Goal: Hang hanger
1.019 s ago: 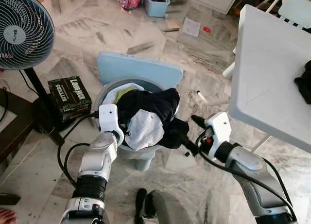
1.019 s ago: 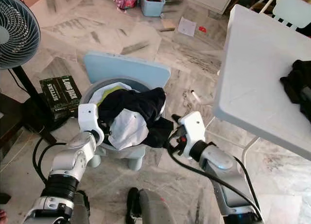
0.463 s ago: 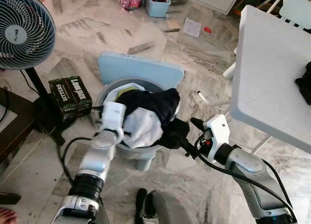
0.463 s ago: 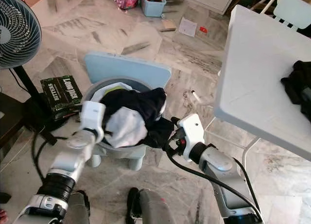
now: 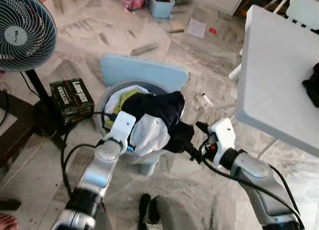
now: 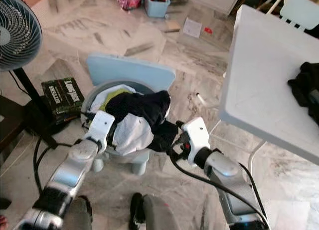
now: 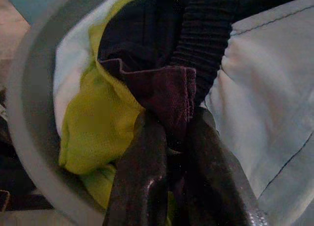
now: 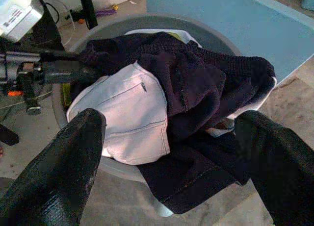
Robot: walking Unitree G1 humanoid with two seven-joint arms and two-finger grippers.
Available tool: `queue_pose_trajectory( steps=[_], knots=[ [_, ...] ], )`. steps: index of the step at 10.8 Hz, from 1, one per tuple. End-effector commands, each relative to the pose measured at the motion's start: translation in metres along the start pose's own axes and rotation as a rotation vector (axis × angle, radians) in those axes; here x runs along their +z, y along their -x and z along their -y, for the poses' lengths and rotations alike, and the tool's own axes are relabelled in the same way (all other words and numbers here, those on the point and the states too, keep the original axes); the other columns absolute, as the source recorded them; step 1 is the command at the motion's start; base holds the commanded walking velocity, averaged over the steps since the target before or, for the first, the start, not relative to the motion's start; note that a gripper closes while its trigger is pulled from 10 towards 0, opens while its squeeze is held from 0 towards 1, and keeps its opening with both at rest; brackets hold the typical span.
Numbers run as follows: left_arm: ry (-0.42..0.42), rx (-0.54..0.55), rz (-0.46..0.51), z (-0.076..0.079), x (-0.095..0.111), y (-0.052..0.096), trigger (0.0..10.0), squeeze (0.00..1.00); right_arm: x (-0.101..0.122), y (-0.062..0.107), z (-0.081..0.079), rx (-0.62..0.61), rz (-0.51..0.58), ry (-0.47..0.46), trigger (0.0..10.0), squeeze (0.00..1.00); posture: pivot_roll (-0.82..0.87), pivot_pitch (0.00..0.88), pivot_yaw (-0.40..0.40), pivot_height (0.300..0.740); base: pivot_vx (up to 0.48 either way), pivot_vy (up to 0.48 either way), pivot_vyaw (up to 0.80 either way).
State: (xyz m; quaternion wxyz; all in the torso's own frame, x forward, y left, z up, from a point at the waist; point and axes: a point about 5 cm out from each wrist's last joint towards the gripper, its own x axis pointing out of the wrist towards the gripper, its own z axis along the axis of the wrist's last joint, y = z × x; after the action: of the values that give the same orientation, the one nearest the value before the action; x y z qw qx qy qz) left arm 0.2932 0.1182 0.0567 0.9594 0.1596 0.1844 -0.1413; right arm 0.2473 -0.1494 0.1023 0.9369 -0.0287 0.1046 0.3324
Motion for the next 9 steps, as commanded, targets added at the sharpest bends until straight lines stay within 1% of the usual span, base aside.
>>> queue_pose_trajectory(
  steps=[1, 2, 3, 4, 5, 6, 7, 9],
  knots=[
    [0.054, -0.038, -0.029, 0.010, -0.007, 0.003, 10.0, 1.00, -0.004, 0.004, 0.002, -0.006, -0.022, 0.008, 10.0, 0.00, -0.11, 0.175, -0.216, 0.740, 0.000, 0.000, 0.00],
    [0.072, -0.017, -0.041, 0.009, -0.010, 0.005, 10.0, 1.00, -0.004, 0.003, 0.003, -0.005, -0.022, 0.009, 10.0, 0.00, -0.11, 0.176, -0.219, 0.740, 0.000, 0.000, 0.00],
    [0.068, 0.023, -0.026, 0.004, -0.008, 0.006, 10.0, 1.00, -0.004, 0.003, 0.003, -0.003, -0.022, 0.010, 10.0, 0.00, -0.11, 0.176, -0.220, 0.740, 0.000, 0.000, 0.00],
    [0.047, 0.067, -0.016, -0.002, -0.003, 0.006, 10.0, 1.00, -0.004, 0.003, 0.003, -0.003, -0.023, 0.011, 10.0, 0.00, -0.11, 0.176, -0.220, 0.740, 0.000, 0.000, 0.00],
    [0.051, 0.101, 0.001, -0.009, 0.005, 0.005, 10.0, 1.00, -0.004, 0.003, 0.003, -0.003, -0.022, 0.013, 10.0, 0.00, -0.11, 0.176, -0.220, 0.740, 0.000, 0.000, 0.00],
    [0.054, 0.106, 0.015, -0.010, 0.011, 0.004, 10.0, 0.08, -0.004, 0.002, 0.003, -0.004, -0.021, 0.014, 10.0, 0.00, -0.11, 0.174, -0.219, 0.740, 0.000, 0.000, 0.00],
    [0.076, 0.104, 0.025, -0.011, 0.016, 0.004, 10.0, 0.00, -0.004, 0.002, 0.003, -0.005, -0.021, 0.014, 10.0, 0.00, -0.11, 0.175, -0.218, 0.740, 0.000, 0.000, 0.00],
    [0.119, 0.109, 0.013, -0.009, 0.016, 0.003, 10.0, 0.00, -0.004, 0.001, 0.002, -0.005, -0.020, 0.015, 10.0, 0.00, -0.11, 0.177, -0.218, 0.740, 0.000, 0.000, 0.00]
  ],
)
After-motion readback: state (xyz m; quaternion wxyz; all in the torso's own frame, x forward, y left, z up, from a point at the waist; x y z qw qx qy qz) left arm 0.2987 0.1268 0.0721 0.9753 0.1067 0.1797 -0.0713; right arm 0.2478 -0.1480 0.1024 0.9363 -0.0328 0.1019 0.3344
